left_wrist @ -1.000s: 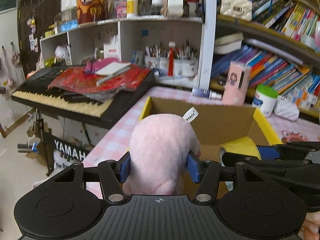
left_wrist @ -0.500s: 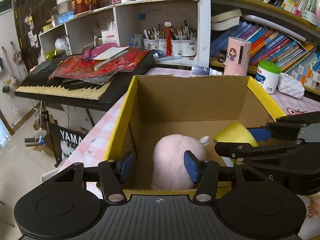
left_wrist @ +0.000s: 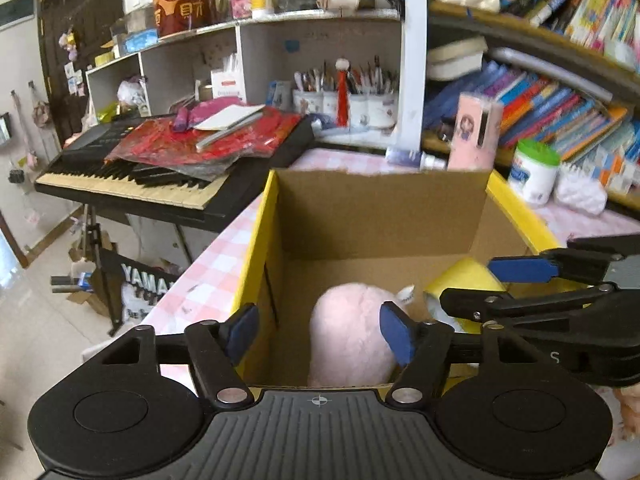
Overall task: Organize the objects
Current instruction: 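Lower the pig and tape into the box and open both grippers, then withdraw both grippers from the box back toward the remaining objects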
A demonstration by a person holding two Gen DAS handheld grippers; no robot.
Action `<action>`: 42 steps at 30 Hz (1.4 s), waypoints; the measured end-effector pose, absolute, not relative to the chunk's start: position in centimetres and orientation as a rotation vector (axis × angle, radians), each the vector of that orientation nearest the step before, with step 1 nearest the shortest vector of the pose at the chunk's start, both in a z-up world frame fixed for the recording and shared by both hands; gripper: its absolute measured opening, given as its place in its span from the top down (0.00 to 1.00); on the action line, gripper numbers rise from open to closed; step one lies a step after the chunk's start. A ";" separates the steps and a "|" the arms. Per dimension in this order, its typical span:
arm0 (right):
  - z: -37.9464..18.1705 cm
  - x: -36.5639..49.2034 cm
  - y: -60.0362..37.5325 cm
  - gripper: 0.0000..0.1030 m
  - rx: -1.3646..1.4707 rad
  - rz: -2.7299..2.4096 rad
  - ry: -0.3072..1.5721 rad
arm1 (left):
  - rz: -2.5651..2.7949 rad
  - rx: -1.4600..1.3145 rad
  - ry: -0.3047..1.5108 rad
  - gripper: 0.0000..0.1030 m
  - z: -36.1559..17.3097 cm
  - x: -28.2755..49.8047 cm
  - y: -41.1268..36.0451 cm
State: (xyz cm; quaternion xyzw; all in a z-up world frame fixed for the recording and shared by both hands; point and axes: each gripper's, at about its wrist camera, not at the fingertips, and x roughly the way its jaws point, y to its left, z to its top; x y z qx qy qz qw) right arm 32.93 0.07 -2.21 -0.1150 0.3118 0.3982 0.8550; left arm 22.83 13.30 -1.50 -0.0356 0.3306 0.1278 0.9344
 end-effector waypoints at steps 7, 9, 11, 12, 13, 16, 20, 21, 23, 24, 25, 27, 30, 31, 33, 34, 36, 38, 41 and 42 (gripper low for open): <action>1.1 30.8 -1.7 0.19 -0.154 0.675 0.596 | 0.236 -0.130 0.518 0.07 1.7 19.1 13.7; 2.2 29.4 -2.2 0.16 -0.134 0.639 0.561 | 0.220 -0.131 0.489 0.06 2.4 18.1 13.6; 2.8 27.9 -2.6 0.14 -0.120 0.604 0.527 | 0.217 -0.120 0.468 0.05 2.8 17.0 13.4; 3.0 27.2 -2.7 0.14 -0.113 0.586 0.514 | 0.219 -0.116 0.461 0.05 2.9 16.5 13.4; 3.2 26.4 -2.8 0.14 -0.108 0.569 0.507 | 0.221 -0.117 0.455 0.05 2.9 15.8 13.5; 3.4 23.9 -3.1 0.14 -0.100 0.532 0.495 | 0.228 -0.128 0.461 0.04 2.7 14.3 13.9; 3.2 20.7 -3.3 0.13 -0.110 0.493 0.484 | 0.231 -0.137 0.478 0.04 2.2 12.2 14.5; 3.0 19.9 -3.3 0.12 -0.111 0.481 0.486 | 0.232 -0.136 0.482 0.04 2.0 11.6 14.6; 2.6 18.7 -3.4 0.12 -0.113 0.457 0.499 | 0.233 -0.136 0.501 0.04 1.5 10.4 14.7; 2.3 18.1 -3.3 0.12 -0.117 0.444 0.510 | 0.234 -0.139 0.515 0.04 1.2 9.8 14.9; 2.0 17.5 -3.2 0.12 -0.122 0.433 0.522 | 0.237 -0.147 0.534 0.04 0.8 9.2 15.1; 1.3 16.1 -3.3 0.12 -0.122 0.424 0.554 | 0.240 -0.174 0.587 0.04 -0.2 8.2 15.4; 0.2 14.2 -3.7 0.12 -0.099 0.410 0.608 | 0.233 -0.204 0.636 0.04 -1.1 6.7 15.7; -0.1 13.5 -3.8 0.12 -0.099 0.400 0.622 | 0.229 -0.205 0.644 0.04 -1.3 6.1 15.8; -0.5 12.4 -4.0 0.12 -0.099 0.380 0.631 | 0.220 -0.198 0.653 0.04 -1.5 5.1 15.8; -0.6 11.9 -4.1 0.12 -0.099 0.369 0.635 | 0.216 -0.192 0.656 0.04 -1.6 4.6 15.7; -1.0 10.8 -4.3 0.12 -0.096 0.353 0.643 | 0.204 -0.179 0.667 0.04 -1.9 3.8 15.6; -1.4 9.8 -4.6 0.12 -0.092 0.336 0.661 | 0.189 -0.163 0.683 0.04 -2.2 3.2 15.2; -2.3 8.7 -5.1 0.12 -0.085 0.312 0.699 | 0.164 -0.135 0.698 0.04 -2.7 2.5 14.6; -2.6 8.3 -5.3 0.12 -0.085 0.304 0.705 | 0.153 -0.125 0.703 0.04 -2.7 2.5 14.4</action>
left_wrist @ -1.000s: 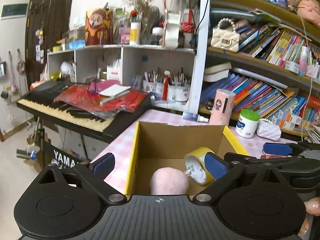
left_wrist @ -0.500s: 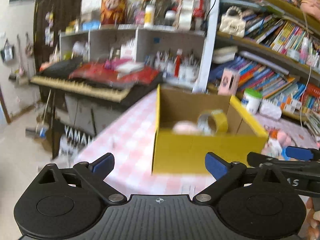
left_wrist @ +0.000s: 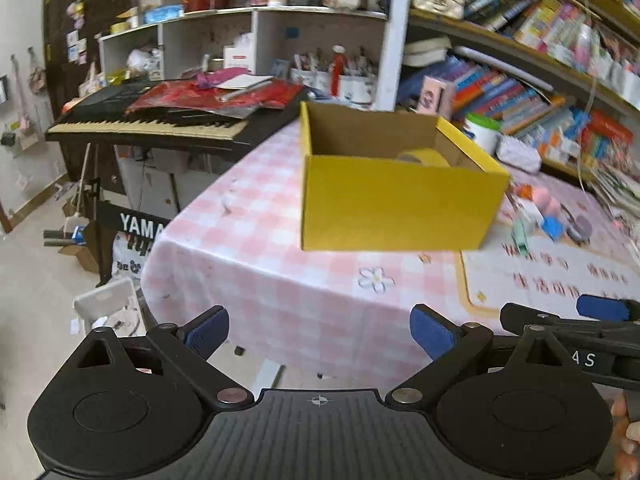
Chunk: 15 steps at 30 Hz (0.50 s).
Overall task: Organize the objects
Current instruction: 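Withdraw both grippers from the box back toward the remaining objects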
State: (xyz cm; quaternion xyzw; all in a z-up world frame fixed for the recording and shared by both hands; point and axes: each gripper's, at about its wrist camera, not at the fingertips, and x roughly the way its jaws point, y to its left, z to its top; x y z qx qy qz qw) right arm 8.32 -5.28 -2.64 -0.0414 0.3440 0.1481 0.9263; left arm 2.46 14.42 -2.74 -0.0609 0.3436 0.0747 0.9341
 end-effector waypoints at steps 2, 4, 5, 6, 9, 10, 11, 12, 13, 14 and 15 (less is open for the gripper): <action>-2.9 7.5 -5.8 0.12 -0.082 0.283 0.713 | 0.128 -0.104 0.712 0.04 -2.9 2.3 13.8; -3.0 6.9 -6.4 0.12 -0.076 0.261 0.717 | 0.096 -0.089 0.718 0.04 -3.0 2.2 13.1; -3.1 6.6 -6.8 0.12 -0.073 0.248 0.720 | 0.080 -0.083 0.720 0.04 -3.1 2.2 12.8; -3.2 6.4 -7.2 0.12 -0.069 0.234 0.724 | 0.064 -0.076 0.722 0.04 -3.1 2.2 12.5; -3.4 5.9 -8.6 0.11 -0.048 0.183 0.740 | 0.015 -0.052 0.731 0.04 -3.2 2.3 11.4; -3.5 5.8 -9.1 0.11 -0.038 0.166 0.745 | -0.001 -0.045 0.734 0.04 -3.3 2.4 11.0; -3.6 5.7 -9.7 0.11 -0.026 0.146 0.749 | -0.014 -0.039 0.736 0.04 -3.3 2.4 10.8; -3.6 5.6 -10.1 0.11 -0.014 0.126 0.753 | -0.027 -0.033 0.738 0.04 -3.4 2.5 10.5; -3.6 5.5 -10.6 0.11 -0.003 0.105 0.757 | -0.037 -0.028 0.739 0.04 -3.4 2.6 10.1; -3.6 5.5 -11.1 0.11 0.003 0.089 0.759 | -0.047 -0.024 0.739 0.04 -3.4 2.6 9.8; -3.7 5.5 -11.5 0.11 0.008 0.074 0.759 | -0.056 -0.020 0.739 0.04 -3.4 2.8 9.5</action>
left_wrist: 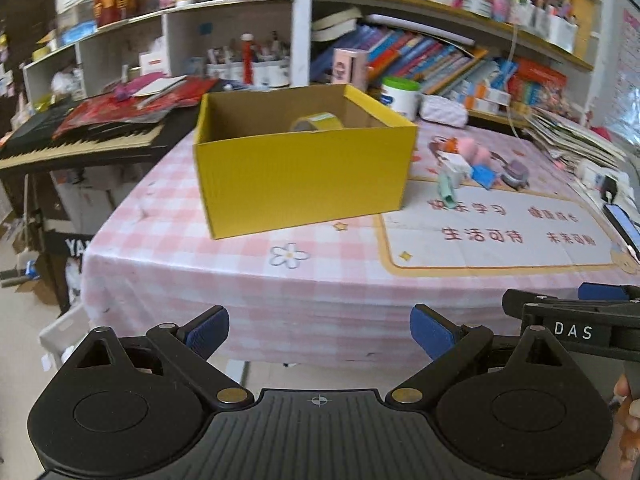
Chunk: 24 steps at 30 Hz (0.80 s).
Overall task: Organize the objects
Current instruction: 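Withdraw both grippers from the box back toward the remaining objects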
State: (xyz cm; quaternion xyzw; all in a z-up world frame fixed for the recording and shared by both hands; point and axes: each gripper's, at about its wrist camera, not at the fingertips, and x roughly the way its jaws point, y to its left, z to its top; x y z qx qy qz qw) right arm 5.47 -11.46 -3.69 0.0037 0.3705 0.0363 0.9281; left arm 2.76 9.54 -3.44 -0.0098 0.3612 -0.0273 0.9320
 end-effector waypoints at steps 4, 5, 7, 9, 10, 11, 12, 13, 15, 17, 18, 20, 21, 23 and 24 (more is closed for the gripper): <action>-3.8 5.4 -12.5 0.11 0.013 0.042 0.760 | -0.077 -0.012 0.738 0.04 -3.3 3.3 8.4; -3.7 5.4 -12.7 0.11 0.012 0.038 0.759 | -0.082 -0.012 0.737 0.04 -3.3 3.4 8.2; -3.6 5.5 -13.1 0.11 0.009 0.032 0.753 | -0.091 -0.011 0.735 0.04 -3.3 3.9 7.6; -3.6 5.7 -13.7 0.11 0.007 0.024 0.746 | -0.100 -0.006 0.735 0.04 -3.3 4.3 7.1; -3.6 5.9 -13.9 0.11 0.008 0.019 0.746 | -0.103 -0.003 0.735 0.04 -3.3 4.6 6.8; -3.6 6.1 -14.2 0.11 0.011 0.014 0.747 | -0.107 0.000 0.735 0.04 -3.3 4.8 6.4; -3.6 6.4 -14.5 0.11 0.014 0.011 0.749 | -0.109 0.002 0.733 0.04 -3.2 5.1 6.1; -3.6 6.7 -14.9 0.11 0.018 0.006 0.751 | -0.110 0.003 0.730 0.04 -3.2 5.3 5.9; -3.6 7.3 -15.4 0.11 0.021 0.003 0.749 | -0.110 0.005 0.723 0.04 -3.1 5.9 5.3; -3.5 7.9 -15.9 0.11 0.018 0.006 0.744 | -0.105 0.006 0.719 0.04 -3.0 6.7 4.7; -3.5 8.3 -16.1 0.11 0.015 0.008 0.742 | -0.104 0.006 0.721 0.04 -3.0 7.1 4.4; -3.5 9.0 -16.7 0.11 0.013 0.007 0.742 | -0.102 0.008 0.722 0.04 -2.9 7.9 3.6; -3.4 9.5 -17.1 0.11 0.015 0.005 0.743 | -0.102 0.010 0.719 0.04 -2.8 8.2 3.2; -3.3 10.4 -17.9 0.11 0.018 0.002 0.741 | -0.103 0.019 0.712 0.04 -2.8 9.0 2.3; -3.2 10.9 -18.3 0.11 0.018 0.000 0.741 | -0.103 0.023 0.714 0.04 -2.8 9.4 1.8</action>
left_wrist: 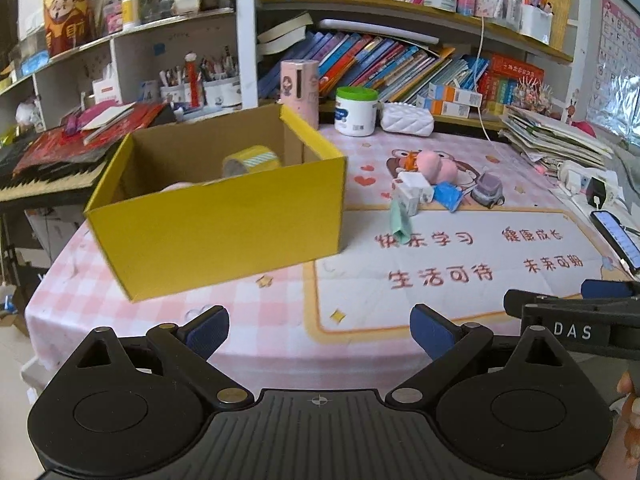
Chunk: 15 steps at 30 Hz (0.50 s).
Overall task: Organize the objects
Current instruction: 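Withdraw both grippers from the box back toward the remaining objects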
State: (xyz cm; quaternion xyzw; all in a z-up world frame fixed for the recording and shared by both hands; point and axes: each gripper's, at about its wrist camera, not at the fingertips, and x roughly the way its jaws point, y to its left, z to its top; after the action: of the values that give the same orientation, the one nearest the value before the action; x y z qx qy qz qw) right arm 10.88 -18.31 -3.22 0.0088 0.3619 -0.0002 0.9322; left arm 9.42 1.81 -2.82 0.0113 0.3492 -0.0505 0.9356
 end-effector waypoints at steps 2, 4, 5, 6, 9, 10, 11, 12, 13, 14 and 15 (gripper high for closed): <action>-3.1 12.0 -19.2 0.11 0.018 -0.003 0.742 | -0.106 0.027 0.713 0.04 -2.7 10.4 0.8; -2.9 13.0 -20.1 0.11 0.019 0.000 0.738 | -0.112 0.023 0.696 0.04 -2.4 11.1 -0.1; -2.8 13.6 -20.6 0.11 0.019 0.002 0.733 | -0.112 0.021 0.685 0.04 -2.3 11.5 -0.5; -2.6 14.1 -21.1 0.11 0.019 0.004 0.728 | -0.110 0.020 0.676 0.04 -2.3 11.9 -1.0; -2.4 15.7 -22.7 0.11 0.020 0.009 0.717 | -0.108 0.018 0.668 0.04 -2.3 13.2 -2.4; -2.4 16.2 -23.1 0.11 0.021 0.013 0.713 | -0.107 0.019 0.675 0.04 -2.3 13.7 -2.8; -2.3 16.8 -23.6 0.11 0.024 0.020 0.709 | -0.107 0.019 0.680 0.04 -2.4 14.2 -3.4; -2.2 17.3 -24.1 0.11 0.024 0.026 0.704 | -0.107 0.021 0.684 0.04 -2.5 14.6 -3.9; -2.1 17.8 -24.4 0.12 0.020 0.032 0.699 | -0.105 0.026 0.687 0.04 -2.6 14.9 -4.5; -2.0 18.4 -24.8 0.12 0.012 0.040 0.695 | -0.101 0.032 0.690 0.04 -2.6 15.3 -5.1; -2.0 18.8 -25.1 0.12 0.005 0.048 0.691 | -0.095 0.037 0.690 0.04 -2.7 15.6 -5.6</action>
State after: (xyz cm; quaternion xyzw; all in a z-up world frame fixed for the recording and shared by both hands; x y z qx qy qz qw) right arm 18.78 -25.08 -2.03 0.0026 0.3387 0.0233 0.9406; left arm 15.59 -5.60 -2.66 0.0181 0.3379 -0.0467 0.9398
